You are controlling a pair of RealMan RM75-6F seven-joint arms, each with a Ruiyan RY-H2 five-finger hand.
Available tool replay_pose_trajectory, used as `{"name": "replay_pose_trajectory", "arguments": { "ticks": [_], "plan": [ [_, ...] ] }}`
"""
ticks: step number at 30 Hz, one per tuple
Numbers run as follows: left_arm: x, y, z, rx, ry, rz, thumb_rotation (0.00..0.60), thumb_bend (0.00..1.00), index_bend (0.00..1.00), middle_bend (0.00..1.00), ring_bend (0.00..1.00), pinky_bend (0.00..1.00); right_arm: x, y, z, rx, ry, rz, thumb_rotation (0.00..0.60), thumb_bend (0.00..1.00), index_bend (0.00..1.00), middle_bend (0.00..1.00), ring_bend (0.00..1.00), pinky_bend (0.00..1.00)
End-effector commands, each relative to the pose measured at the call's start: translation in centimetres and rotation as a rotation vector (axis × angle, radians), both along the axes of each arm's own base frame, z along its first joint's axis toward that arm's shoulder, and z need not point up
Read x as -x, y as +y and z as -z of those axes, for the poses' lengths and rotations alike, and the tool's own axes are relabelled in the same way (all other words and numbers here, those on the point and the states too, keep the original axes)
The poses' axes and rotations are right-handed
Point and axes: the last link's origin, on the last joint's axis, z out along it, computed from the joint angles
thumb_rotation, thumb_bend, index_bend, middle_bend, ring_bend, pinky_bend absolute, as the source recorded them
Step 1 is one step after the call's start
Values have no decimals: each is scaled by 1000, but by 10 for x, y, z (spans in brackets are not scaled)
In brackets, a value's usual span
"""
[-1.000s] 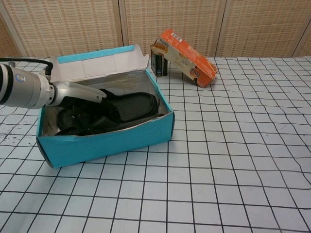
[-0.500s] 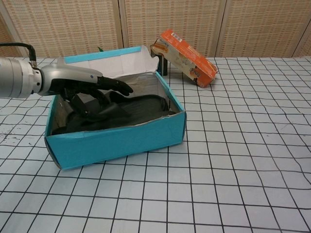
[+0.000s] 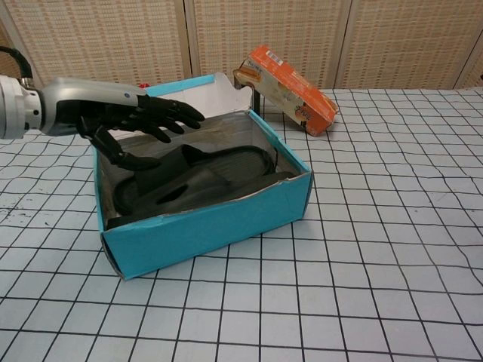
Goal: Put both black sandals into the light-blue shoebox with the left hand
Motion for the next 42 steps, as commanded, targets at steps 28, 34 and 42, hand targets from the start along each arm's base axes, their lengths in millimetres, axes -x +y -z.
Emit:
{"name": "replay_pose_trajectory", "arguments": {
  "ticks": [28,34,42],
  "plan": [
    [-14,-3,54,-198,-2,133,600,393,0,0,0,36,11,-3,1,-6,5,27,538,116,0,0,0,0],
    [-22,-7,51,-200,-44,159,600,392,0,0,0,37,11,-3,2,-9,4,29,538,117,0,0,0,0],
    [-26,0,73,-168,-34,138,600,392,0,0,0,36,11,-4,1,-9,4,28,538,117,0,0,0,0]
  ]
}}
